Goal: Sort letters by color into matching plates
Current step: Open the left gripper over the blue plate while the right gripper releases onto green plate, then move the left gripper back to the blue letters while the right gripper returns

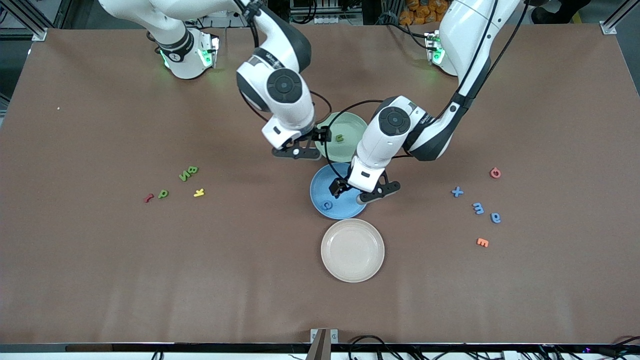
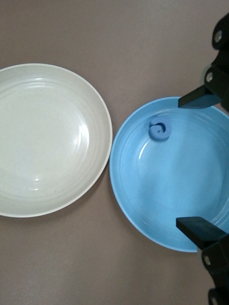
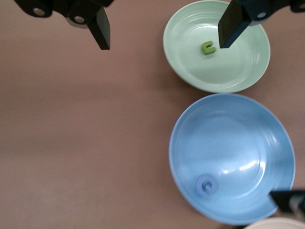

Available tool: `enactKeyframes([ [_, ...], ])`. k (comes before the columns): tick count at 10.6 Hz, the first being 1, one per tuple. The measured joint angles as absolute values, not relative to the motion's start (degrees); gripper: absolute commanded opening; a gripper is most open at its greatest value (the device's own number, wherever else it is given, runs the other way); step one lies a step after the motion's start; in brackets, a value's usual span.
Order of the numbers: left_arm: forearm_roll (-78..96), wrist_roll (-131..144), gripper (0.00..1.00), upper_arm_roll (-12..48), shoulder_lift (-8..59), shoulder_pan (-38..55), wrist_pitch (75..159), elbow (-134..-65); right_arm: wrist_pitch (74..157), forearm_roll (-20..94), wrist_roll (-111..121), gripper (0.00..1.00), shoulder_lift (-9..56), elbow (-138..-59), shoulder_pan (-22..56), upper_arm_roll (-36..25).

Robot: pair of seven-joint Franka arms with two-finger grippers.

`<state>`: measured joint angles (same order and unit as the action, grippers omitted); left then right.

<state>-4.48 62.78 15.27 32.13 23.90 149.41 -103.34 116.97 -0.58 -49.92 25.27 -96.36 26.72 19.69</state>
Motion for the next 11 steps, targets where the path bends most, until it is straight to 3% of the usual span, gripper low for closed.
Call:
enactKeyframes([
  [6,-8.36,51.7,1.0,14.52,30.82,14.67,140.61,-104.98,111.77,-0.83,-34.12,1.0,20.55,-96.37,23.37,9.73],
  [11,-9.87,34.4,1.0,14.53,23.02,1.83,141.51,-115.4,109.52,-0.9,-26.48,1.0,18.56,-97.81,13.45,8.27],
])
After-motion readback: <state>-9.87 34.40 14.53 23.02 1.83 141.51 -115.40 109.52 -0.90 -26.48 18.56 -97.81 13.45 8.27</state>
